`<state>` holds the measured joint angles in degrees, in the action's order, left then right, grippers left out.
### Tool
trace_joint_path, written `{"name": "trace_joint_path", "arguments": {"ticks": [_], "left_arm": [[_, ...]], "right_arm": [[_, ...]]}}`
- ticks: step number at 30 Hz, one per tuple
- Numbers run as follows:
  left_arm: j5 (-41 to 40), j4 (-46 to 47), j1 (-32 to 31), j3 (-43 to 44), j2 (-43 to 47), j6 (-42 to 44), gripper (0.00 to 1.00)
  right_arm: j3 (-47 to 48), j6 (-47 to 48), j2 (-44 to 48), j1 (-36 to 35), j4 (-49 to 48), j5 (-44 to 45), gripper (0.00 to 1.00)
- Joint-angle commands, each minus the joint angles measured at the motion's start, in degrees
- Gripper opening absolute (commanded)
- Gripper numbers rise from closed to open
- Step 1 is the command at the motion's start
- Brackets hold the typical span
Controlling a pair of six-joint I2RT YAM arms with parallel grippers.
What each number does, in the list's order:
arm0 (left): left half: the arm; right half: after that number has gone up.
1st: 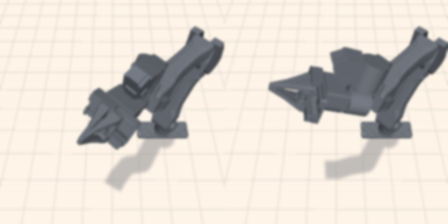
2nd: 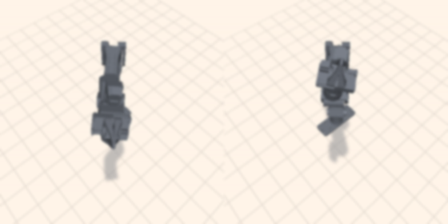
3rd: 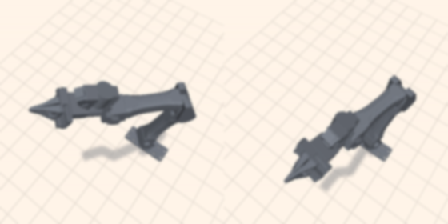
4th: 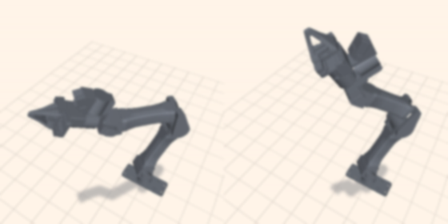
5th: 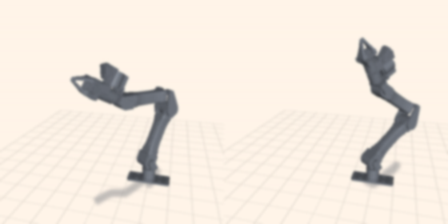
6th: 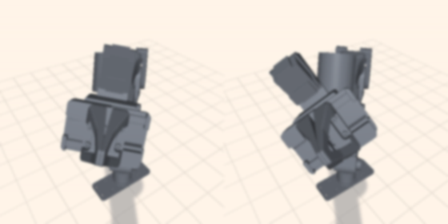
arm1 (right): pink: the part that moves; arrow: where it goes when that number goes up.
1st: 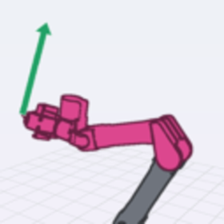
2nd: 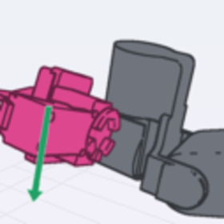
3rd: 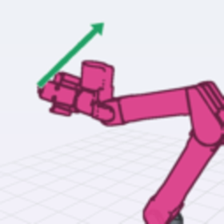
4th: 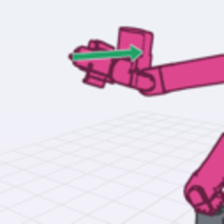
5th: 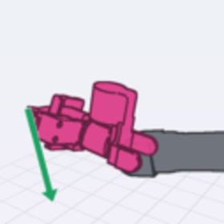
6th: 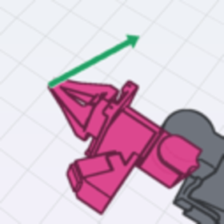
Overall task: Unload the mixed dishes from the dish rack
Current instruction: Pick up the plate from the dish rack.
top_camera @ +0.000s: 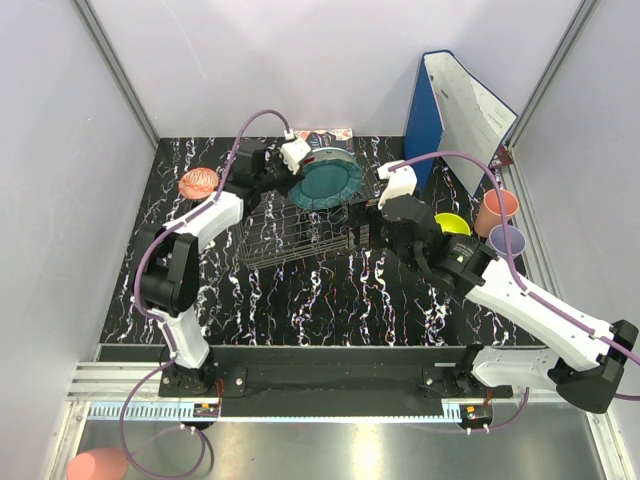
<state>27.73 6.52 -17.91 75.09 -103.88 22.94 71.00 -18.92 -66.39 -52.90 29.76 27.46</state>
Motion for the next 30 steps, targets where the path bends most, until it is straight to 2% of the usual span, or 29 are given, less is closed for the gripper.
{"name": "trace_joint_path", "arguments": {"ticks": [1,8,17,30], "left_arm": [[0.85,10.52,-2.74,-0.64,6.93,3.42,0.00],[-5.82,14.74,-4.24,-3.10,8.42,7.12,0.00],[-12.86,22.56,-4.32,-2.93,10.18,6.95,0.00],[-14.54,21.95,-4.94,2.26,13.96,3.25,0.00]], "right_arm": [[-0.43,-0.60,0.82,0.08,-2.25,0.31,1.00],[-0.69,-0.77,0.82,0.08,-2.16,0.22,1.00],[-0.25,-0.68,1.09,0.17,-2.16,0.66,1.00],[2.47,1.16,1.88,0.08,-2.42,1.45,1.00]]}}
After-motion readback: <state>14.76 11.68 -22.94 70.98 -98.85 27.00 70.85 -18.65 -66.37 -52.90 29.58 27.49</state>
